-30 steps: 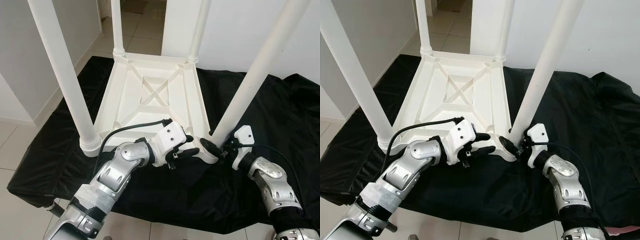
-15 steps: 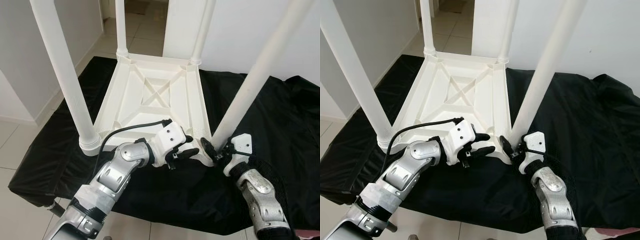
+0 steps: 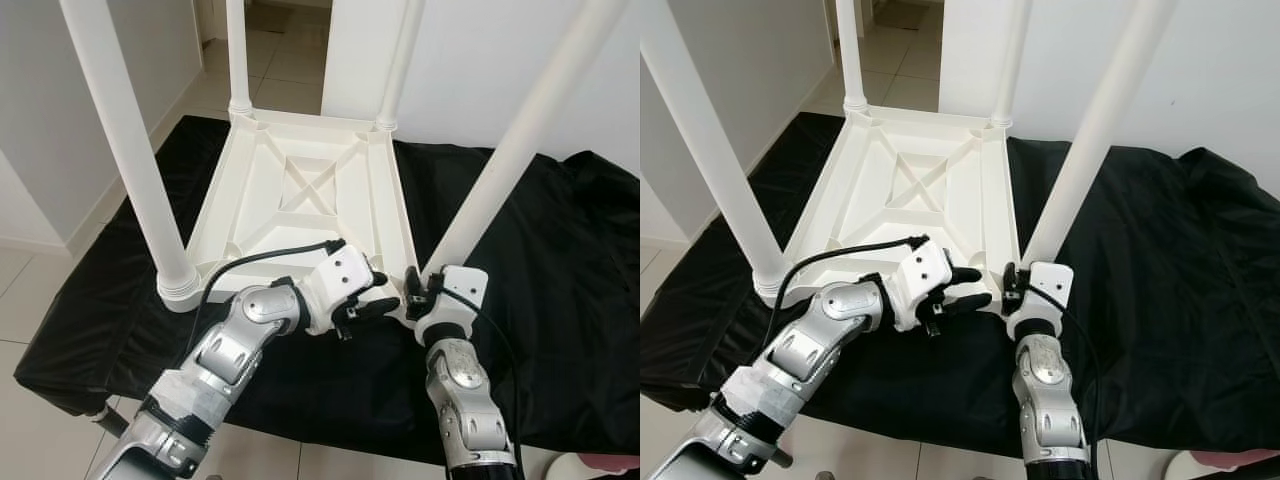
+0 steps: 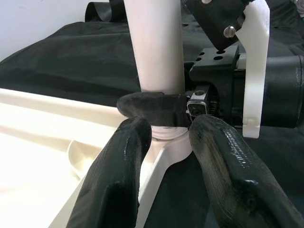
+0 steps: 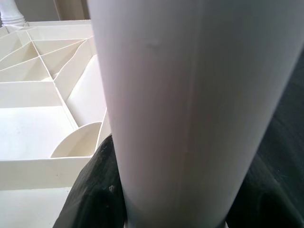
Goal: Building children table
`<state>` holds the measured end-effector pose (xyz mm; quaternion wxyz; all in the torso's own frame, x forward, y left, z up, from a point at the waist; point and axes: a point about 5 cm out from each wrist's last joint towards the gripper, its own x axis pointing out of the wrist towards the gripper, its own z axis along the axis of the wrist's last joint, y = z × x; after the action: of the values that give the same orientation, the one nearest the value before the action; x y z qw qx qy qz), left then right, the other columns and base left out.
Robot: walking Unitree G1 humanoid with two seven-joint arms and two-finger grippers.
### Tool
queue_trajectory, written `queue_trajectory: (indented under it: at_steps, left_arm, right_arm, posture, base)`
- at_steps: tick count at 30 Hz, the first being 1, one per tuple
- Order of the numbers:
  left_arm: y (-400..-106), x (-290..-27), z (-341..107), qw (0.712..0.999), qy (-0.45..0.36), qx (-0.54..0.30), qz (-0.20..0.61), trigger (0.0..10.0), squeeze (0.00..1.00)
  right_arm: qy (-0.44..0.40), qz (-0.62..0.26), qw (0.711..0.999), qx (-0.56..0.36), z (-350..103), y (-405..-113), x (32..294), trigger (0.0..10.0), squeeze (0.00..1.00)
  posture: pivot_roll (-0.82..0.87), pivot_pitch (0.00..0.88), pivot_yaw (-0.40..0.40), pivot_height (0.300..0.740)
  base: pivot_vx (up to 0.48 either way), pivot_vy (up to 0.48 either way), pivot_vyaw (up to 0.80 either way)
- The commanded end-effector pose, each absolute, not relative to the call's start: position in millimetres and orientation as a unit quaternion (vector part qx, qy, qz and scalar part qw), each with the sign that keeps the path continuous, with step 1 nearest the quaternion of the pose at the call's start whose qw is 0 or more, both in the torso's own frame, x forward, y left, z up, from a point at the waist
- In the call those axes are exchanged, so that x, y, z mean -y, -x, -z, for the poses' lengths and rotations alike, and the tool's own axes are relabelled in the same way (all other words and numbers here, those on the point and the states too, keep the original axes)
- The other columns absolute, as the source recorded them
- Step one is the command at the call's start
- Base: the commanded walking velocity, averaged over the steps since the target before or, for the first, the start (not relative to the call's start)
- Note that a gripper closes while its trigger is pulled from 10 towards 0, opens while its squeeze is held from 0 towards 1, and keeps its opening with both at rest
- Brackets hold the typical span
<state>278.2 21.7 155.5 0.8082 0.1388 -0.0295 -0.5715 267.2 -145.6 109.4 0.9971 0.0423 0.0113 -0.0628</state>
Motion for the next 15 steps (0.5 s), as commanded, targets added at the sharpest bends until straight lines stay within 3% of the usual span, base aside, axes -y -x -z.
queue_trajectory:
  at_steps: [1, 7, 8, 15]
  left_arm:
    - [-276.5, -19.8, -154.1, 0.798, -0.148, 0.027, 0.583, 10.0, 0.0]
    - [-277.3, -21.0, -154.3, 0.8, -0.15, 0.028, 0.58, 10.0, 0.0]
    - [-277.2, -22.1, -154.0, 0.801, -0.151, 0.028, 0.579, 10.0, 0.0]
    - [-277.5, -23.7, -153.1, 0.803, -0.154, 0.027, 0.576, 10.0, 0.0]
  right_arm:
    - [-0.06, 0.067, 0.995, -0.051, -95.6, -264.4, 142.1, 10.0, 0.0]
    - [-0.058, 0.053, 0.995, -0.056, -96.6, -265.2, 131.8, 10.0, 0.02]
    - [-0.058, 0.044, 0.996, -0.05, -99.2, -265.4, 130.3, 10.0, 1.0]
    - [-0.047, 0.014, 0.999, -0.019, -106.5, -265.0, 132.9, 10.0, 1.0]
  posture:
    - [-0.1, 0.0, -0.034, 0.74]
    - [-0.09, 0.0, -0.042, 0.74]
    - [-0.09, 0.0, -0.042, 0.74]
    - [-0.09, 0.0, -0.05, 0.74]
  base:
    - [0.0, 0.0, 0.0]
    - [0.0, 0.0, 0.0]
    - [0.0, 0.0, 0.0]
    - [0.0, 0.0, 0.0]
